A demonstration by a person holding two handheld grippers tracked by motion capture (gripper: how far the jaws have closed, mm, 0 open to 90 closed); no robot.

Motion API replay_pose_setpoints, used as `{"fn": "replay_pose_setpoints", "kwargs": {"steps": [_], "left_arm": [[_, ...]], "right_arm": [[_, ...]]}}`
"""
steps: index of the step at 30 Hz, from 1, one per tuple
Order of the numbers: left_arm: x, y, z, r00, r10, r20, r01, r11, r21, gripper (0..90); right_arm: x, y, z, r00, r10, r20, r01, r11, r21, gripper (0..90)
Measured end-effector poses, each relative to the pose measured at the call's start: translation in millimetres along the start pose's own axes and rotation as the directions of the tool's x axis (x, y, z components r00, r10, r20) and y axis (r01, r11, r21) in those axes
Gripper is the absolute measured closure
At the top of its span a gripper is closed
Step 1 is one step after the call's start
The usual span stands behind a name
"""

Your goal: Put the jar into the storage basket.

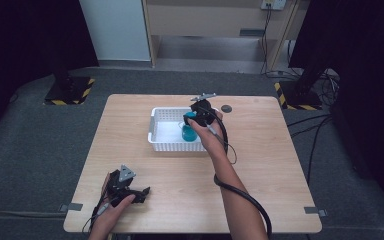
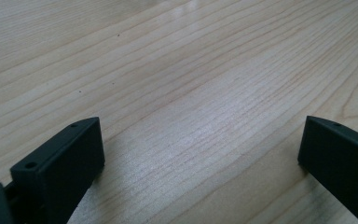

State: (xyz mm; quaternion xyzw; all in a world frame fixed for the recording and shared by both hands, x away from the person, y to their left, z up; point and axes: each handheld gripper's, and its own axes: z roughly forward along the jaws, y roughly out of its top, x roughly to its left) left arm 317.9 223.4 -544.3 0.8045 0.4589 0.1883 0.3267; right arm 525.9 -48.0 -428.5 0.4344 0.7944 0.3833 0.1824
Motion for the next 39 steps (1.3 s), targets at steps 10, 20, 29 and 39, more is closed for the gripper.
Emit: {"fn": "replay_pose_setpoints", "kwargs": {"steps": [10,20,29,39], "left_arm": [[0.0,0.0,0.1,1.0,0.0,0.0,0.0,1.0,-0.001,0.0],[-0.1,-0.1,0.1,1.0,-0.002,0.0,0.002,1.0,-0.001,0.0],[0.0,0.0,-0.1,1.0,0.0,0.001,0.0,1.0,0.001,0.0],[0.0,0.0,-0.1,1.0,0.001,0.0,-0.001,1.0,0.002,0.0]], "right_arm": [[-3.7,0.2,-15.3,0.9999,0.008,-0.007,-0.008,1.0,-0.025,39.0],[-5.9,-4.9,-22.8,0.9998,0.012,-0.019,-0.012,0.999,-0.037,34.2],[-4.7,-12.1,-27.8,0.9991,0.019,-0.038,-0.021,0.999,-0.048,17.5],[-6.7,-24.4,-44.2,0.9988,0.006,-0.048,-0.009,0.998,-0.068,3.5]]}}
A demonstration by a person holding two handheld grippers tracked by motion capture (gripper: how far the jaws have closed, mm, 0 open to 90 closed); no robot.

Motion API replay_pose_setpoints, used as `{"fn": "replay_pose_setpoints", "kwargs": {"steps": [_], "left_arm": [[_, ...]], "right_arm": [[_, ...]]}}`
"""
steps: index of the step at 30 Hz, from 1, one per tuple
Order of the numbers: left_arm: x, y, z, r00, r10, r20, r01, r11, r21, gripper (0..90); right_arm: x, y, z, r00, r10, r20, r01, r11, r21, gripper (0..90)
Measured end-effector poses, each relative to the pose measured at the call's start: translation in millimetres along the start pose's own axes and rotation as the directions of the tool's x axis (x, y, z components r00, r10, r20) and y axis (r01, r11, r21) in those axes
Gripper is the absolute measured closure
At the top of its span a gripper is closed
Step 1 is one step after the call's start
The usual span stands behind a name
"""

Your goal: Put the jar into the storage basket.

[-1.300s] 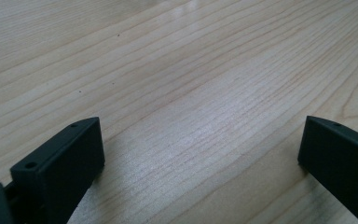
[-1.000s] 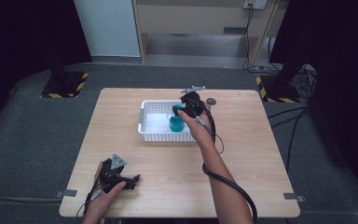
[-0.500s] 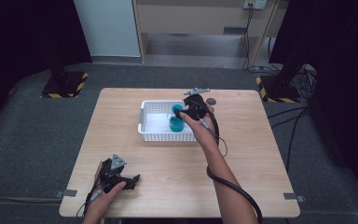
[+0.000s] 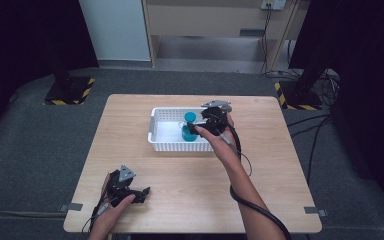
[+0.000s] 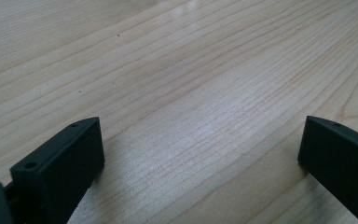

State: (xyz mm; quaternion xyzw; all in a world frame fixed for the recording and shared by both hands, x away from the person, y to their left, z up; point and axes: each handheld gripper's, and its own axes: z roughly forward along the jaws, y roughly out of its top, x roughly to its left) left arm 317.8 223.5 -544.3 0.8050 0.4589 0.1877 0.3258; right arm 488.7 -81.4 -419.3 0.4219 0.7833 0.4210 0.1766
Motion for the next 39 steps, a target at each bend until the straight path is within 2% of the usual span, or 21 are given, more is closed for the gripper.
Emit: {"fn": "replay_pose_setpoints", "kwargs": {"steps": [6,9,24,35,39], "left_arm": [[0.0,0.0,0.0,1.0,0.0,0.0,0.0,1.0,0.0,0.0],[0.0,0.0,0.0,1.0,0.0,0.0,0.0,1.0,0.0,0.0],[0.0,0.0,0.0,1.0,0.0,0.0,0.0,1.0,0.0,0.0],[0.0,0.0,0.0,1.0,0.001,0.0,-0.001,1.0,0.0,0.0],[0.0,0.0,0.0,1.0,0.0,0.0,0.0,1.0,0.0,0.0]], "right_arm": [[-2.4,-11.0,-12.6,0.9998,-0.004,-0.019,0.003,1.0,-0.014,3.0],[-5.5,-23.6,-22.4,0.9996,0.004,-0.03,-0.005,1.0,-0.021,3.3],[-20.5,-66.0,-50.7,0.999,0.008,-0.045,-0.009,1.0,-0.012,3.6],[-28.3,-98.0,-74.9,0.9988,0.023,-0.042,-0.023,1.0,-0.001,3.0],[-31.9,-115.7,-84.7,0.9984,0.044,-0.037,-0.043,0.999,0.006,3.0]]}}
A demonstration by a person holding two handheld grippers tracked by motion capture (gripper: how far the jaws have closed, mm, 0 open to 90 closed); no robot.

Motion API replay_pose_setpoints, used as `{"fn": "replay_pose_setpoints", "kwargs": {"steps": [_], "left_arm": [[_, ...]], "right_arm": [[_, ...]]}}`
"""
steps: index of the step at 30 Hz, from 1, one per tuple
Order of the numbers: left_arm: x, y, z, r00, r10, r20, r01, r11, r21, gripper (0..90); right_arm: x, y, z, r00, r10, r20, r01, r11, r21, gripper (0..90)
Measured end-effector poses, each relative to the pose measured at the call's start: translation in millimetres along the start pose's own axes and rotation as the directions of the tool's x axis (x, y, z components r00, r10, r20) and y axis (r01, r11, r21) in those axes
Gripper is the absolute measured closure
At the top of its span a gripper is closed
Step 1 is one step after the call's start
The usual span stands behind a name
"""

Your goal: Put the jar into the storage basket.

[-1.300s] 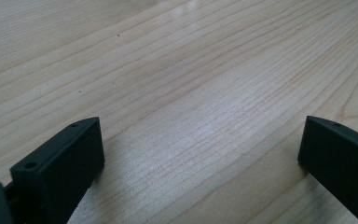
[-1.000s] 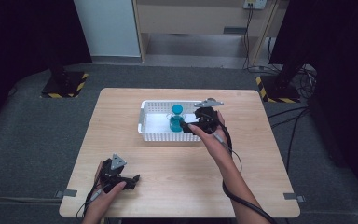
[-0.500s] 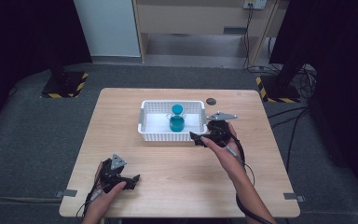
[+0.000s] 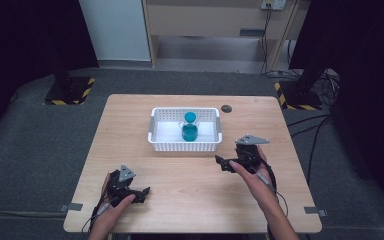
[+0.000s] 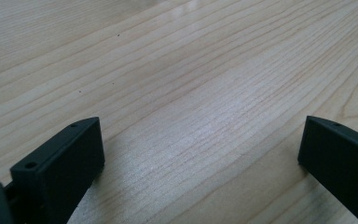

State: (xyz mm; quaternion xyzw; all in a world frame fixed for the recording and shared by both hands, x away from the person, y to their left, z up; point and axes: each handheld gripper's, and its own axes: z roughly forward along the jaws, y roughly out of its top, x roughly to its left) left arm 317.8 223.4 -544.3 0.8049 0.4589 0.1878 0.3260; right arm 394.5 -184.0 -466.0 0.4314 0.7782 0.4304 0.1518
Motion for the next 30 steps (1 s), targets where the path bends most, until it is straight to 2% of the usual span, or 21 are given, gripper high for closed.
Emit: {"fn": "replay_pose_setpoints", "kwargs": {"steps": [8,16,21,23,30], "left_arm": [[0.0,0.0,0.0,1.0,0.0,0.0,0.0,1.0,0.0,0.0],[0.0,0.0,0.0,1.0,0.0,0.0,0.0,1.0,0.0,0.0],[0.0,0.0,0.0,1.0,0.0,0.0,0.0,1.0,0.0,0.0],[0.0,0.0,0.0,1.0,0.0,0.0,0.0,1.0,0.0,0.0],[0.1,0.0,0.0,1.0,0.0,0.0,0.0,1.0,0.0,0.0]], "right_arm": [[-2.9,-35.5,-2.7,0.9998,-0.009,0.019,0.007,0.998,0.061,3.0],[0.3,-70.6,9.9,0.9997,-0.007,0.021,0.004,0.991,0.133,3.3],[3.5,-84.6,18.0,0.9981,-0.052,0.033,0.046,0.984,0.171,2.2],[6.2,-89.6,20.1,0.9925,-0.108,0.057,0.098,0.983,0.158,0.4],[6.4,-89.4,20.2,0.9925,-0.108,0.056,0.098,0.982,0.162,0.3]]}}
